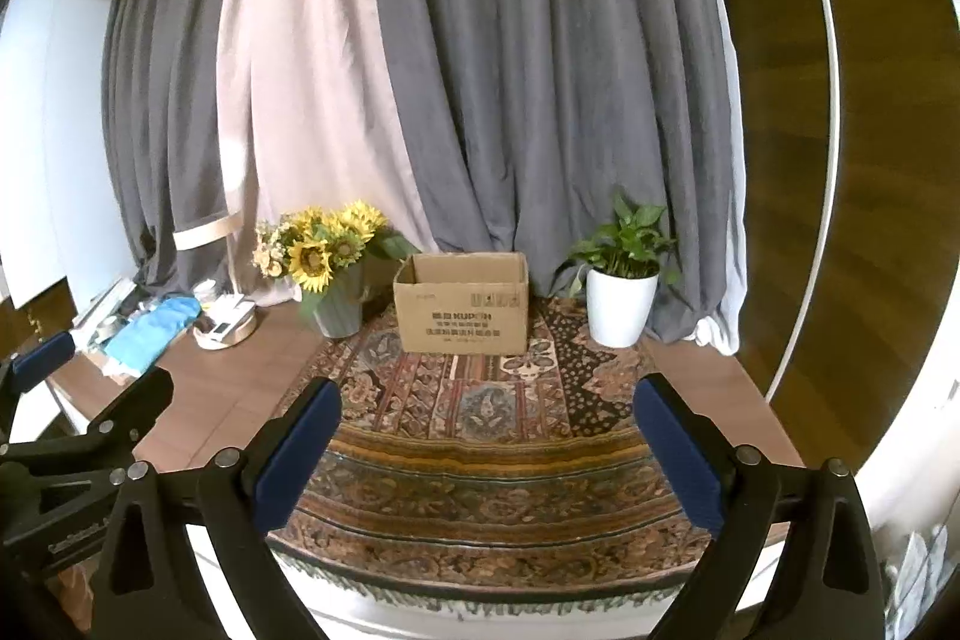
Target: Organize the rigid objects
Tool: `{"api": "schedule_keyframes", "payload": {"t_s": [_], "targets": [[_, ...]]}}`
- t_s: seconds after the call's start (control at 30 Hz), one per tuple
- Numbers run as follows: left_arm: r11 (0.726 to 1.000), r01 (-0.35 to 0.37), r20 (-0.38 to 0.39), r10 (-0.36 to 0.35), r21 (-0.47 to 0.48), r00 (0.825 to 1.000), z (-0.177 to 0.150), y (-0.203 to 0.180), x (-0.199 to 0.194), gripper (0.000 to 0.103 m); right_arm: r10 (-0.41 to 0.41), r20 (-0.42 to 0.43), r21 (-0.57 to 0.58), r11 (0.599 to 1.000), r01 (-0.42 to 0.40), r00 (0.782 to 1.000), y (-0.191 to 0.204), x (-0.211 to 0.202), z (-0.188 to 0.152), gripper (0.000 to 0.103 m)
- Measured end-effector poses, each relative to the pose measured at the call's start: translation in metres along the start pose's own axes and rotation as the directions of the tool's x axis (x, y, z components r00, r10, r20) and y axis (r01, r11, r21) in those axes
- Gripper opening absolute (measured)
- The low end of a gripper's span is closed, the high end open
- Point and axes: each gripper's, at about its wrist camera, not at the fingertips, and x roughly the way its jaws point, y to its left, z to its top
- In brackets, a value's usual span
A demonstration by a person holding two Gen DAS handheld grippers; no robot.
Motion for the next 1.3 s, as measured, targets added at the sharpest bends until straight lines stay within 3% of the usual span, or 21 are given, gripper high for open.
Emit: {"api": "schedule_keyframes", "payload": {"t_s": [0.43,1.3], "targets": [[1.0,-0.02,0.04,0.02,-0.006,0.999,-0.007,-0.007,-0.037,0.103,0.023,0.016,-0.003,1.0,-0.023,1.0,-0.009,-0.036,-0.01,0.099],[0.999,-0.04,0.058,0.04,-0.007,0.998,-0.008,-0.017,-0.052,0.103,0.014,0.037,0.007,1.0,-0.014,0.999,-0.014,-0.053,-0.01,0.099]]}}
